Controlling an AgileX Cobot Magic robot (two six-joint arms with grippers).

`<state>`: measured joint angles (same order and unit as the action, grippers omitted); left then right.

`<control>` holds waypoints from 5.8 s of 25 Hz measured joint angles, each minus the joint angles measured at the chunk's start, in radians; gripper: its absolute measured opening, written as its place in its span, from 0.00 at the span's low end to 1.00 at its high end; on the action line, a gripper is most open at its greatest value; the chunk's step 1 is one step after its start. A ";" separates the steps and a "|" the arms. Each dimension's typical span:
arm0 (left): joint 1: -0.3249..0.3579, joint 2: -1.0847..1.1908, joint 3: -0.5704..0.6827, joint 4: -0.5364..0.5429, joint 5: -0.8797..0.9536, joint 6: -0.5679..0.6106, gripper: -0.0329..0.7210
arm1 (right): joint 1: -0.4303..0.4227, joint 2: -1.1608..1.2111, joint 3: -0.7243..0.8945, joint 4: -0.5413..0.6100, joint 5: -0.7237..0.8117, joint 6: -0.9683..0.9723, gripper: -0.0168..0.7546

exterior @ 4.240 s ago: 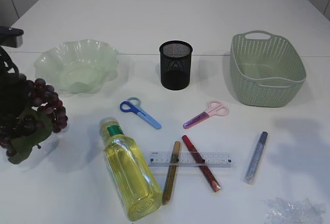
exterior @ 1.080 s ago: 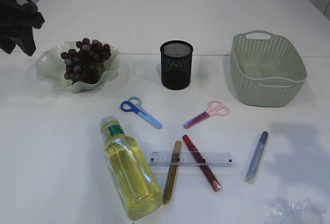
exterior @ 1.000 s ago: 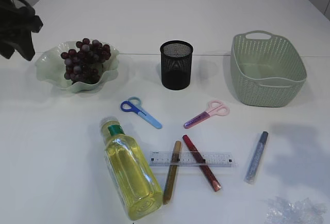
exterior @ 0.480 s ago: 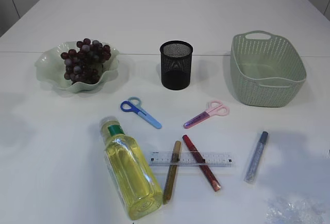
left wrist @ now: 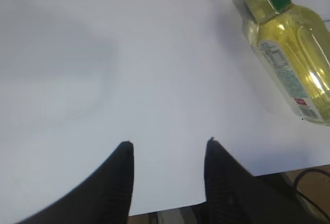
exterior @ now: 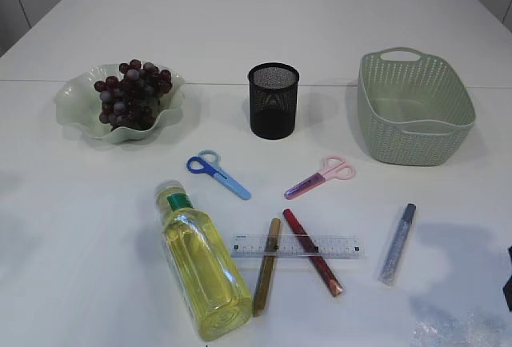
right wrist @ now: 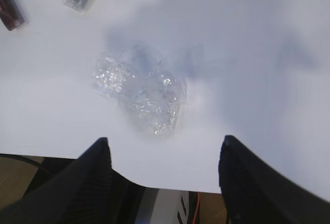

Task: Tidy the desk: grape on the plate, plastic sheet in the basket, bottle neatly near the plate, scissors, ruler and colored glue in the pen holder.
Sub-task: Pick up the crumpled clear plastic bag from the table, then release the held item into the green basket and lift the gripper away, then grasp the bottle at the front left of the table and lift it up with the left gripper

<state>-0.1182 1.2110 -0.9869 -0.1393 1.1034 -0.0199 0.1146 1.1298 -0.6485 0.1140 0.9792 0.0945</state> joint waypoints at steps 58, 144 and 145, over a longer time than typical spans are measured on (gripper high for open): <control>0.000 0.000 0.034 -0.009 -0.096 0.000 0.46 | 0.000 0.434 0.000 0.091 -0.208 -0.125 0.04; -0.290 0.000 0.034 0.183 -0.175 -0.323 0.45 | 0.141 0.345 -0.498 -0.223 0.053 0.083 0.71; -0.339 0.000 0.034 0.195 -0.185 -0.379 0.45 | 0.141 0.338 -0.499 -0.223 0.053 0.083 0.71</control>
<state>-0.4575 1.2110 -0.9527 0.0557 0.9186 -0.3990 0.2555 1.4679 -1.1475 -0.1087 1.0326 0.1773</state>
